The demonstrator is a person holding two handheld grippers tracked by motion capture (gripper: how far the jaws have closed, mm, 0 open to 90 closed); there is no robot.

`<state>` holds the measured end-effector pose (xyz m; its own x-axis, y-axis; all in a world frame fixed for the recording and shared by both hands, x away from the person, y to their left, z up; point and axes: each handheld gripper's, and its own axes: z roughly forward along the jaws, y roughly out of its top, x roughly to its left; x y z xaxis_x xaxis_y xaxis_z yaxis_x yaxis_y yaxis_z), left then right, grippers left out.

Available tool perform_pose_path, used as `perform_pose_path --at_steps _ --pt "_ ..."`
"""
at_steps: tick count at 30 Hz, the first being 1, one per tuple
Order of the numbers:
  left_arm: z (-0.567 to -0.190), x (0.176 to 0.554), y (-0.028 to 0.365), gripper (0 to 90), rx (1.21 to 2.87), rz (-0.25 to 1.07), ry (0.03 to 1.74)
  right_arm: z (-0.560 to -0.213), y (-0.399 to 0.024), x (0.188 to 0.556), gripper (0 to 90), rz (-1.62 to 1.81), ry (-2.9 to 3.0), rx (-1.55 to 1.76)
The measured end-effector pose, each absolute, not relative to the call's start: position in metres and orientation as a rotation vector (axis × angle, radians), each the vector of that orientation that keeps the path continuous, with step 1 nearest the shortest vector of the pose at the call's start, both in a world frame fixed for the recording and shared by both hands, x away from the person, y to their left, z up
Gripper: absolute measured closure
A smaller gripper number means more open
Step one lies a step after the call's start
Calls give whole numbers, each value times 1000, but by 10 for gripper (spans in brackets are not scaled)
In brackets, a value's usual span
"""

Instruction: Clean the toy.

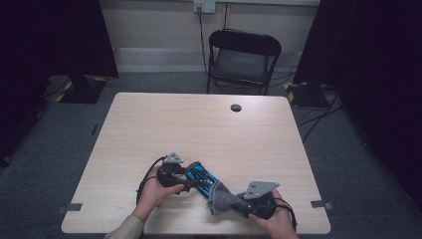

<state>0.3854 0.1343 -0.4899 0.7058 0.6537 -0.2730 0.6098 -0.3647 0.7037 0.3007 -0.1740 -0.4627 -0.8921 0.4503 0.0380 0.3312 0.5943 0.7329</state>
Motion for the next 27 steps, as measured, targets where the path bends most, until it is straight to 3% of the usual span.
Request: perform_pose_path --at_steps 8,27 --pt "-490 386 136 199 2075 72 958 -477 -160 307 770 1076 2676 668" --pt "-490 386 134 204 2074 73 952 -478 -173 332 769 1047 2570 811"
